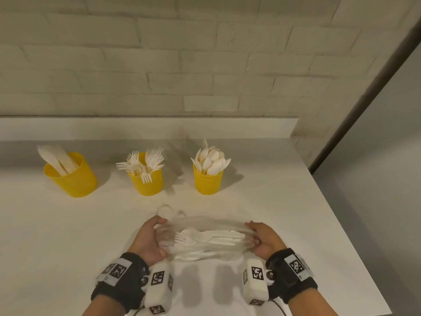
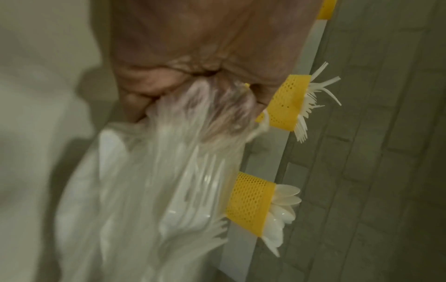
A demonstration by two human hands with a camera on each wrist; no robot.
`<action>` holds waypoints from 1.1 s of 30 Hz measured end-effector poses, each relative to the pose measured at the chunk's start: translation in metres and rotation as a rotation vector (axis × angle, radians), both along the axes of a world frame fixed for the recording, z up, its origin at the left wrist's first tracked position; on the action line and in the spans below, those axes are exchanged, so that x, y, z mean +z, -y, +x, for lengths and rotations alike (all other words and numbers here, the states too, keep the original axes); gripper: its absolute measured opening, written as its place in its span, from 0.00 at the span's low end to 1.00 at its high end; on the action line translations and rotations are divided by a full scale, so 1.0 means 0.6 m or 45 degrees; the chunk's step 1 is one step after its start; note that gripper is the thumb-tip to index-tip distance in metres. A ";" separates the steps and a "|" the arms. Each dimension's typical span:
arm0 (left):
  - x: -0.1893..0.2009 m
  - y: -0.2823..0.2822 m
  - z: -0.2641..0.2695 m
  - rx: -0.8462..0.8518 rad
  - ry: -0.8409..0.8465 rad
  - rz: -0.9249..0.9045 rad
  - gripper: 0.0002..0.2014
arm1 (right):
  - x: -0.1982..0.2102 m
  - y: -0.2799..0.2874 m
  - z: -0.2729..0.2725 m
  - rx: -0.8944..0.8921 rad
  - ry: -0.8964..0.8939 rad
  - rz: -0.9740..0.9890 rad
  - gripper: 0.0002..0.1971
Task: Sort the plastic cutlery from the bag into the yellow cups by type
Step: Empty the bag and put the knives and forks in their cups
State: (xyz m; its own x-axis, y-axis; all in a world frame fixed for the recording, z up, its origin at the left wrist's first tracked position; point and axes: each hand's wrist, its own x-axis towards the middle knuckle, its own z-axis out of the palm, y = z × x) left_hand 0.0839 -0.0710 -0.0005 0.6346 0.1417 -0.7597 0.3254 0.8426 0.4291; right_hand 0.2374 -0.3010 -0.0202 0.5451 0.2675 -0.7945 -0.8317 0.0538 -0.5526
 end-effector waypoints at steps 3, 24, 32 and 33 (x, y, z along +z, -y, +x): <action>-0.002 0.009 0.000 -0.062 -0.023 0.283 0.18 | 0.003 -0.011 0.006 0.206 0.377 -0.277 0.07; 0.022 0.001 -0.030 -0.596 -0.270 1.772 0.22 | 0.019 0.005 -0.002 0.230 0.547 -0.192 0.15; 0.007 0.036 -0.011 -0.177 -0.115 1.700 0.16 | -0.006 -0.006 -0.015 0.031 0.400 0.062 0.13; 0.001 0.037 -0.013 -0.223 -0.088 1.738 0.19 | -0.012 -0.009 -0.014 0.098 0.493 -0.062 0.14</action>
State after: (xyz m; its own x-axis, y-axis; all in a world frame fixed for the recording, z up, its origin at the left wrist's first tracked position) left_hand 0.0762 -0.0935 0.0002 0.6883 0.7163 -0.1144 0.4372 -0.2839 0.8534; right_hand 0.2292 -0.2957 -0.0275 0.7867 0.2862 -0.5471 -0.5621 -0.0345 -0.8263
